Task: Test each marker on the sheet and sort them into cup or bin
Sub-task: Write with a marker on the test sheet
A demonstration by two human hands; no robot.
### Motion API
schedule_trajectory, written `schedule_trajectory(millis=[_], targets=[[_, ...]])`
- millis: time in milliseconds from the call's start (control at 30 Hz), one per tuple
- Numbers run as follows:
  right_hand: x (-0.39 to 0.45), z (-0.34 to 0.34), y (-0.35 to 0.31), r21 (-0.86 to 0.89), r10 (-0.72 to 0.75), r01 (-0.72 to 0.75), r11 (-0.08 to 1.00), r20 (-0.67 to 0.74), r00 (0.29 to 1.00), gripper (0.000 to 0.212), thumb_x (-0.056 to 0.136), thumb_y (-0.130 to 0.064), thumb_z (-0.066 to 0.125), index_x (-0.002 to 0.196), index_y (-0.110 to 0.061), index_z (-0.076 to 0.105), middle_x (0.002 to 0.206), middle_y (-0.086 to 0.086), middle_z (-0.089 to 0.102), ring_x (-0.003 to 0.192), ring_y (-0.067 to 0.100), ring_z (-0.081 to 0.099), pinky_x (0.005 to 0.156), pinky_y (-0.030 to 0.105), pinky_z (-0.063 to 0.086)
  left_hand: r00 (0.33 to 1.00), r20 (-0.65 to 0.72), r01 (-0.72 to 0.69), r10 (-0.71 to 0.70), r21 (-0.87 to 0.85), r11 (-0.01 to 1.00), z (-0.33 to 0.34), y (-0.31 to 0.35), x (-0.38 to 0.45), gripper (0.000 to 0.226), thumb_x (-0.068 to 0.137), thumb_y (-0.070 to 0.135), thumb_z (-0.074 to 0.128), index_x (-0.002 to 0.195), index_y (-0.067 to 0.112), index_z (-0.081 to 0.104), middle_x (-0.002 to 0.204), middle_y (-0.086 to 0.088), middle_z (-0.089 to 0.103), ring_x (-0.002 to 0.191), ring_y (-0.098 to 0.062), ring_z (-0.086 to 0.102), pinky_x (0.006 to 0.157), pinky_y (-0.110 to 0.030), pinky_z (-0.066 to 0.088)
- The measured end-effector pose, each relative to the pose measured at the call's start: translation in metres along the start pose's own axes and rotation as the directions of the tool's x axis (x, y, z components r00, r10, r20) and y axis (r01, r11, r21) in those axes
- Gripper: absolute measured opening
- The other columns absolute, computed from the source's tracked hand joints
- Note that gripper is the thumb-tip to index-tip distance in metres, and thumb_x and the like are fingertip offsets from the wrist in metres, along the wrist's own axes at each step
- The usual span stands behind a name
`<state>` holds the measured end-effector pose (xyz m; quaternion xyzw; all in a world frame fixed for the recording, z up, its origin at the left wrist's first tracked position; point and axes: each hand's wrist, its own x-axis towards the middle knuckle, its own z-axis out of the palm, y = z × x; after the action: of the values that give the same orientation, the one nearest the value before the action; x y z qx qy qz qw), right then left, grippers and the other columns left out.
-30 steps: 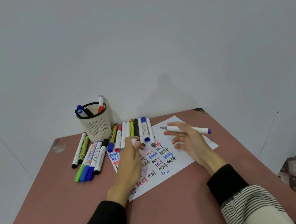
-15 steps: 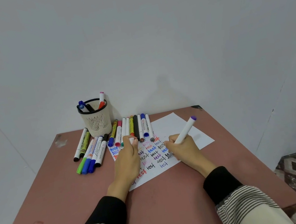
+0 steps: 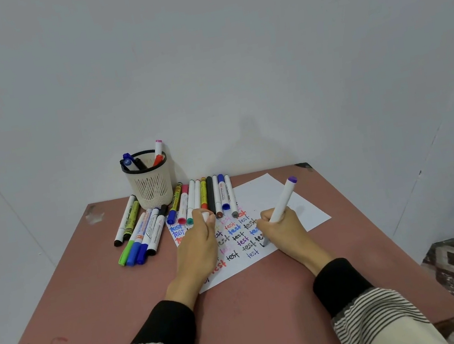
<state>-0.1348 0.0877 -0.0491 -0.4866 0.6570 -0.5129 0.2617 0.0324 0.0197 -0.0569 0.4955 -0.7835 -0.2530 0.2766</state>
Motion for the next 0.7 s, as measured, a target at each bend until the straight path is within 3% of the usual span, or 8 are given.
schedule_trajectory(millis=[233, 333, 533, 700], targets=[[-0.0017, -0.0004, -0.0014, 0.002, -0.012, 0.012, 1.000, -0.012, 1.000, 0.045, 0.089, -0.003, 0.056, 0.056, -0.015, 0.028, 0.051, -0.005, 0.022, 0.051, 0.014, 0.029, 0.044, 0.014, 0.034, 1.000, 0.000, -0.003, 0.003, 0.017, 1.000, -0.0001, -0.0002, 0.0013, 0.034, 0.103, 0.044, 0.021, 0.117, 0.018, 0.038, 0.076, 0.000, 0.057, 0.071, -0.016, 0.057, 0.055, -0.030, 0.039], [-0.0028, -0.0001, -0.0034, -0.004, -0.017, 0.017, 1.000, -0.037, 0.999, 0.047, 0.088, 0.000, 0.055, 0.055, -0.018, 0.025, 0.053, -0.003, 0.021, 0.044, 0.004, 0.023, 0.044, 0.011, 0.034, 1.000, 0.001, 0.001, -0.001, 0.038, 0.999, 0.0004, 0.0004, 0.0005, 0.034, 0.103, 0.044, 0.021, 0.117, 0.018, 0.037, 0.073, 0.002, 0.054, 0.067, -0.013, 0.054, 0.053, -0.028, 0.034], [-0.0036, -0.0017, -0.0032, -0.025, -0.029, 0.028, 0.999, -0.059, 0.998, 0.047, 0.087, 0.000, 0.054, 0.056, -0.018, 0.024, 0.052, -0.003, 0.021, 0.040, 0.003, 0.024, 0.042, 0.010, 0.025, 1.000, -0.004, 0.008, -0.008, 0.044, 0.999, 0.0008, 0.0004, 0.0005, 0.037, 0.103, 0.045, 0.021, 0.120, 0.017, 0.037, 0.071, 0.003, 0.052, 0.065, -0.012, 0.053, 0.052, -0.028, 0.032], [-0.0040, -0.0019, -0.0030, -0.020, -0.028, 0.027, 0.999, -0.045, 0.999, 0.047, 0.088, -0.001, 0.054, 0.057, -0.018, 0.023, 0.054, -0.002, 0.020, 0.043, 0.004, 0.020, 0.042, 0.010, 0.026, 1.000, 0.000, 0.001, -0.001, 0.049, 0.999, 0.0005, -0.0002, 0.0008, 0.038, 0.102, 0.045, 0.020, 0.121, 0.018, 0.038, 0.073, 0.002, 0.055, 0.067, -0.014, 0.056, 0.052, -0.028, 0.035]])
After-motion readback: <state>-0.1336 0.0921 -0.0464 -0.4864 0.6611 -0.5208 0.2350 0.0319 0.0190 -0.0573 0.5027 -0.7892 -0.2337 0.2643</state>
